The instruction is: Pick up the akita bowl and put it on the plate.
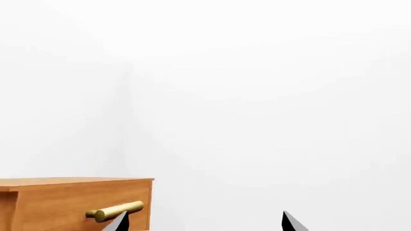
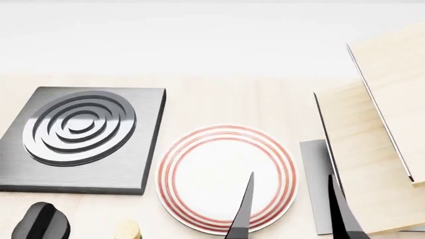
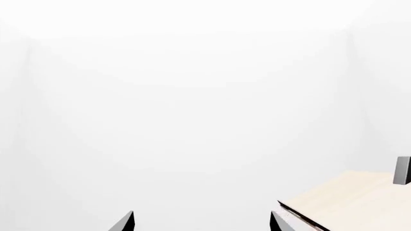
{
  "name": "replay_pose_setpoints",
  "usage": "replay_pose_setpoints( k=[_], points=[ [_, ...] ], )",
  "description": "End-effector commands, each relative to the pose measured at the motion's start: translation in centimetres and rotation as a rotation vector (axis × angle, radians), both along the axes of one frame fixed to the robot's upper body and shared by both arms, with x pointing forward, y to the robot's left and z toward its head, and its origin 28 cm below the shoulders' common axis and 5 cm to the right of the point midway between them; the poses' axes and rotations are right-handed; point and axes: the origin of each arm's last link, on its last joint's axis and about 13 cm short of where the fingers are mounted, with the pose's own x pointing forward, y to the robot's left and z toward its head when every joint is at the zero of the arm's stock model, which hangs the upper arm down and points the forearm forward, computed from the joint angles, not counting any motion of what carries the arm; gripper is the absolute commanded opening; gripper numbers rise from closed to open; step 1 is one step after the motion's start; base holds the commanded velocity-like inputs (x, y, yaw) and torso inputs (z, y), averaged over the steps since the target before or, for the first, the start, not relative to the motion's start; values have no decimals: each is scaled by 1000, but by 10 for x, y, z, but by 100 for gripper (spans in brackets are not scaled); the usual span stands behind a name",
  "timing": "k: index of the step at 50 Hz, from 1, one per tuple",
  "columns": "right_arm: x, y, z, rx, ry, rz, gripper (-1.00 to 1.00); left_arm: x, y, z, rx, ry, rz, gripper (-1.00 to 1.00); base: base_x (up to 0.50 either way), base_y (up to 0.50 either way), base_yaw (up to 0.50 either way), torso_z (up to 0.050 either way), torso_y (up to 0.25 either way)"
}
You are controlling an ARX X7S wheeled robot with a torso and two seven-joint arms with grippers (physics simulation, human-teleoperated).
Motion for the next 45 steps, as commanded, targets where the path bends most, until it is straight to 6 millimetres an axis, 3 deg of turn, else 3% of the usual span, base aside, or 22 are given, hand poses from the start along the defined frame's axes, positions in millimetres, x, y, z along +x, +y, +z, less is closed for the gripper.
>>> replay_pose_setpoints(
  k=[1,15,34,41,45],
  points=[
    [2,1,-1,-4,9,2,100,-14,21,12,22,-21,138,100,0,0,0,0,0],
    [2,3,-2,-11,16,7,100,-27,36,19,11,-26,221,100,0,0,0,0,0],
    [5,4,-6,-16,33,13,100,-27,42,20,-5,58,249,100,0,0,0,0,0],
    [6,4,-9,-15,39,15,100,-28,40,18,-61,205,106,100,0,0,0,0,0],
    [6,4,-9,-14,40,14,100,-26,41,16,-48,272,128,100,0,0,0,0,0]
  ],
)
